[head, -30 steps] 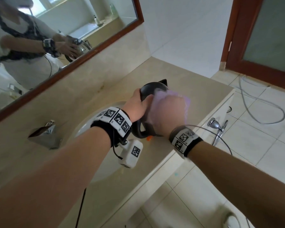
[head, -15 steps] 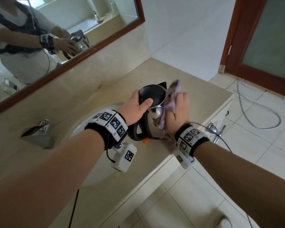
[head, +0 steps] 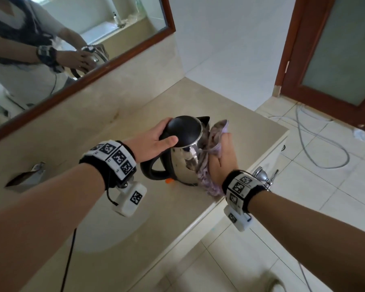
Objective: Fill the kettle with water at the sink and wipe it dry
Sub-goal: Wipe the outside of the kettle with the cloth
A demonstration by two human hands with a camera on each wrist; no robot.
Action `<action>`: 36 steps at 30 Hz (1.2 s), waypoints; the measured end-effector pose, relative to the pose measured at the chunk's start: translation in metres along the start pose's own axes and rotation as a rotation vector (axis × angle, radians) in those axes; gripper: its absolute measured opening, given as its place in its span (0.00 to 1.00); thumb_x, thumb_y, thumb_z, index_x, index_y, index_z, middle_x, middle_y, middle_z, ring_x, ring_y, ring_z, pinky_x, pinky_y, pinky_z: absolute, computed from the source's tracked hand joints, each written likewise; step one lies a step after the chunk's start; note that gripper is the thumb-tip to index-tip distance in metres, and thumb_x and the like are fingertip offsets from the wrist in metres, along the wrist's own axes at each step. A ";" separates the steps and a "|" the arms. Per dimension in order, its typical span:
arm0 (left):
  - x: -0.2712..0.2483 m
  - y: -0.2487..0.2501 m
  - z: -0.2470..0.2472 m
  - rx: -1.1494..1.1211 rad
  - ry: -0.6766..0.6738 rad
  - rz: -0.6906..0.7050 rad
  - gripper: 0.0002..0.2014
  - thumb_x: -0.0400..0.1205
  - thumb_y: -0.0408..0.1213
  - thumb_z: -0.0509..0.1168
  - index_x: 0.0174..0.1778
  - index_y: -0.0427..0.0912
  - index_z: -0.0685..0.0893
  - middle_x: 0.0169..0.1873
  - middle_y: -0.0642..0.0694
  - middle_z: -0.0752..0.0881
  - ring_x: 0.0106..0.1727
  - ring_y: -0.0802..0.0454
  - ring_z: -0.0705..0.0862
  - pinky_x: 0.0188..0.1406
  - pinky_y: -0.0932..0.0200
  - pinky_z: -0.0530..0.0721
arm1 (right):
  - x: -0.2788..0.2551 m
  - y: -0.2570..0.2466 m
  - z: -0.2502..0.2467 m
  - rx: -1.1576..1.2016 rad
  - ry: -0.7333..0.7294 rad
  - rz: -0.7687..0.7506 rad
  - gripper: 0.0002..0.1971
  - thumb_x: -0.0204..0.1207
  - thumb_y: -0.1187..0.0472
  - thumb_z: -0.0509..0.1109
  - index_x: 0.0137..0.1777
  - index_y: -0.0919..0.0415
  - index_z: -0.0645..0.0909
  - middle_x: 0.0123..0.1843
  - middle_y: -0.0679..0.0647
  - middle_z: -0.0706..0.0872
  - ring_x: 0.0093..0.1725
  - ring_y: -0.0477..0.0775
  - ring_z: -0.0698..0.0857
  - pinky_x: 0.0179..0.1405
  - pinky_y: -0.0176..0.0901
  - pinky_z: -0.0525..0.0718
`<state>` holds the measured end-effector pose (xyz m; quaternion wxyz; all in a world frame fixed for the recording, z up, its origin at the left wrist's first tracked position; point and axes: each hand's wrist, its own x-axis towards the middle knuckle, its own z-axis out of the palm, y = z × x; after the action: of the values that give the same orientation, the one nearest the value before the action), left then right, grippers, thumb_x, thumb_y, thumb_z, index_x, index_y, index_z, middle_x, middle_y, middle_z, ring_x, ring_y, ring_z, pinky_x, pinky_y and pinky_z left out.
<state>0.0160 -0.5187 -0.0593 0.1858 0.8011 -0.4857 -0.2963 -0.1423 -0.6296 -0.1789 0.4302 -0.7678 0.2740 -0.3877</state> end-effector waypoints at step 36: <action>0.074 0.062 0.021 0.292 0.317 -0.031 0.18 0.78 0.53 0.44 0.40 0.51 0.77 0.33 0.52 0.80 0.39 0.44 0.80 0.40 0.52 0.75 | 0.100 -0.031 -0.036 -0.256 -0.276 -0.069 0.10 0.82 0.50 0.55 0.50 0.55 0.73 0.46 0.52 0.77 0.45 0.57 0.78 0.41 0.46 0.73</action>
<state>-0.0125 -0.6134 -0.0605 0.1374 0.8636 -0.4756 -0.0959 -0.1146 -0.7059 -0.1040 0.3489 -0.8711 0.2329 -0.2552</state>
